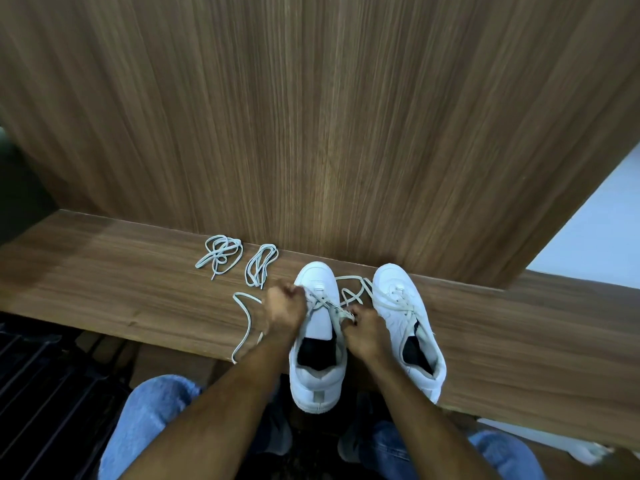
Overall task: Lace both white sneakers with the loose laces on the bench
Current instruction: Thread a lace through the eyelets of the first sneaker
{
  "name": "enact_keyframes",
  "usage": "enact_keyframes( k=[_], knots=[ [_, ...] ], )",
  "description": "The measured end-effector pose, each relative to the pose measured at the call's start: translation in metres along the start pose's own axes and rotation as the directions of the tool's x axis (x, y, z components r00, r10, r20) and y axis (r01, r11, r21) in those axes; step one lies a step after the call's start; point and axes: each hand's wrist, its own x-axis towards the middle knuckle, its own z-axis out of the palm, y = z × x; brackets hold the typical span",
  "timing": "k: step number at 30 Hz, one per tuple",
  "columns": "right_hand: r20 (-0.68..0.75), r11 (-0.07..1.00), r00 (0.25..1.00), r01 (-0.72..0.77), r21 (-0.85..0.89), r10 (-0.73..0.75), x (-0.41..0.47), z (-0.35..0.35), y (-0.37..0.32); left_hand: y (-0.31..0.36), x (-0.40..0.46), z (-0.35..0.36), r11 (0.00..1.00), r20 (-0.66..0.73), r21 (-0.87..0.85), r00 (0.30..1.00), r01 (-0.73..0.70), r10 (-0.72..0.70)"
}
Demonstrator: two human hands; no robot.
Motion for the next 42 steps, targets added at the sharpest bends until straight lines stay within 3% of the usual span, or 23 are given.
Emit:
enact_keyframes(
  k=[2,3,5,7,10,12,14,15,16,17,19,20,22,24,26,28,30,32,35,37,39,41,42],
  knots=[
    [-0.005,1.0,1.0,-0.002,-0.008,0.002,0.0,0.001,0.0,-0.007,0.011,-0.001,0.919,0.076,-0.334,0.978,0.21,-0.195],
    [-0.007,1.0,1.0,0.0,-0.012,0.0,0.0,0.002,0.0,-0.008,0.013,-0.002,0.935,0.084,-0.304,0.982,0.185,-0.168],
    [-0.014,1.0,1.0,0.007,-0.013,-0.008,0.001,0.004,0.0,-0.008,0.011,-0.003,0.994,0.099,-0.111,0.995,-0.021,0.032],
    [-0.019,1.0,1.0,0.013,-0.019,-0.013,0.001,0.005,0.0,-0.006,0.006,-0.003,0.954,0.201,0.085,0.943,-0.288,0.267],
    [-0.024,0.999,1.0,0.016,-0.049,-0.017,0.0,0.005,0.0,-0.001,0.001,0.001,0.672,0.364,0.465,0.816,-0.577,0.449],
    [-0.026,0.998,1.0,0.016,-0.058,-0.017,0.0,0.005,0.0,0.002,-0.001,0.004,0.473,0.403,0.635,0.785,-0.61,0.471],
    [-0.026,0.999,1.0,0.012,-0.051,-0.014,0.0,0.005,0.0,0.002,-0.003,0.007,0.373,0.393,0.702,0.767,-0.607,0.507],
    [-0.026,0.999,1.0,0.012,-0.051,-0.013,0.0,0.006,0.0,0.002,-0.004,0.007,0.373,0.367,0.706,0.76,-0.603,0.536],
    [-0.029,0.999,0.999,0.014,-0.053,-0.016,0.0,0.005,0.0,0.003,-0.006,0.006,0.454,0.298,0.672,0.775,-0.585,0.557],
    [-0.031,0.999,0.999,0.014,-0.052,-0.016,0.0,0.006,0.0,0.006,-0.007,0.003,0.608,0.161,0.583,0.81,-0.539,0.564],
    [-0.031,0.999,0.999,0.012,-0.049,-0.014,0.0,0.006,0.0,0.016,-0.002,-0.006,0.934,-0.145,0.165,0.929,-0.317,0.341],
    [-0.03,0.999,0.999,0.011,-0.052,-0.013,0.0,0.007,0.001,0.02,0.003,-0.011,0.977,-0.229,-0.068,0.956,-0.203,0.183],
    [-0.028,0.998,1.0,0.011,-0.065,-0.013,0.001,0.008,0.002,0.022,0.012,-0.019,0.952,-0.293,-0.265,0.954,-0.152,0.07],
    [-0.025,0.997,1.0,0.013,-0.072,-0.015,0.001,0.008,0.002,0.017,0.017,-0.023,0.966,-0.272,-0.168,0.951,-0.196,0.146],
    [-0.024,0.997,1.0,0.008,-0.08,-0.01,0.002,0.008,0.003,0.005,0.016,-0.019,0.961,-0.168,0.077,0.947,-0.266,0.275],
    [-0.023,0.997,1.0,0.012,-0.079,-0.014,0.001,0.007,0.002,-0.004,0.008,-0.015,0.847,-0.02,0.315,0.89,-0.427,0.456],
    [-0.03,0.996,0.999,0.031,-0.086,-0.034,0.001,0.007,0.002,-0.008,-0.001,-0.007,0.65,0.169,0.51,0.807,-0.563,0.566],
    [-0.033,0.995,0.998,0.047,-0.085,-0.05,0.0,0.006,0.002,-0.011,-0.008,0.001,0.494,0.29,0.653,0.792,-0.574,0.537],
    [-0.027,0.996,0.998,0.048,-0.079,-0.05,0.0,0.005,0.002,-0.011,-0.011,0.006,0.412,0.309,0.704,0.771,-0.579,0.556],
    [-0.026,0.996,0.998,0.048,-0.076,-0.05,0.0,0.005,0.001,-0.006,-0.01,0.004,0.48,0.238,0.645,0.754,-0.594,0.612],
    [-0.027,0.997,0.998,0.049,-0.063,-0.051,-0.001,0.005,0.001,0.006,-0.005,-0.003,0.7,0.027,0.501,0.817,-0.51,0.576],
    [-0.029,0.997,0.998,0.054,-0.058,-0.055,0.0,0.005,0.002,0.021,0.006,-0.012,0.917,-0.253,0.176,0.884,-0.359,0.394],
    [-0.029,0.997,0.998,0.053,-0.061,-0.055,0.0,0.005,0.002,0.029,0.011,-0.017,0.951,-0.342,-0.015,0.895,-0.31,0.287]
  ],
)
